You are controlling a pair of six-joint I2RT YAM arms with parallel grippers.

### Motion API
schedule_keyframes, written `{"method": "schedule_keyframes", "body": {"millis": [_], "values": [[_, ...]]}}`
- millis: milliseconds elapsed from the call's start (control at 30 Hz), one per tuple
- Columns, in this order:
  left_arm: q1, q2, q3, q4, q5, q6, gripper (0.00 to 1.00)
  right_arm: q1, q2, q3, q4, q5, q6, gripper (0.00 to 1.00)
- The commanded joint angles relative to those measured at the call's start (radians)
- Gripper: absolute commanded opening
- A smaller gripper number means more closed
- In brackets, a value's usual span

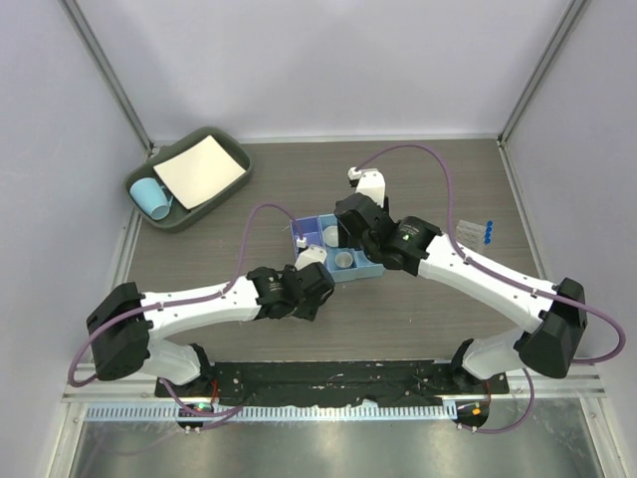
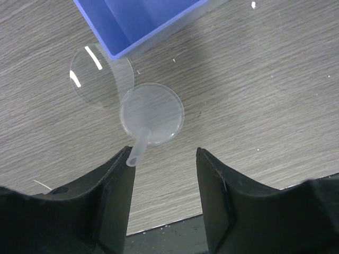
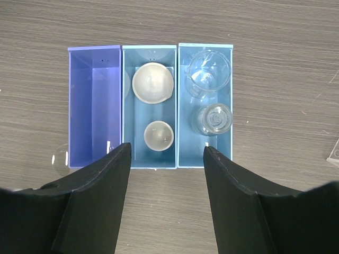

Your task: Organize the chemistry lab equipment

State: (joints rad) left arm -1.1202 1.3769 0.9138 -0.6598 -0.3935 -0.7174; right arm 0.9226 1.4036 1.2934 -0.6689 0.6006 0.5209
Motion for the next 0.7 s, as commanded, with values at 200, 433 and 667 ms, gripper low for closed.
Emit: {"method": "schedule_keyframes", "body": {"millis": [200,433,667], "values": [[0.06,0.013,0.022,0.068,-0.038,0.032,0.5,0.004,-0.055,-0.032,0.025,0.005,-0.018,0.62],[0.082,0.03,0.002,0.104,-0.011,0.045,0.4,0.004,-0.049,-0.034,0.034,-0.004,-0.021,0.61],[0.082,0.021,-0.006,0.105,0.001,0.042,0.16,0.004,-0.04,-0.042,0.037,-0.005,-0.021,0.6]]}}
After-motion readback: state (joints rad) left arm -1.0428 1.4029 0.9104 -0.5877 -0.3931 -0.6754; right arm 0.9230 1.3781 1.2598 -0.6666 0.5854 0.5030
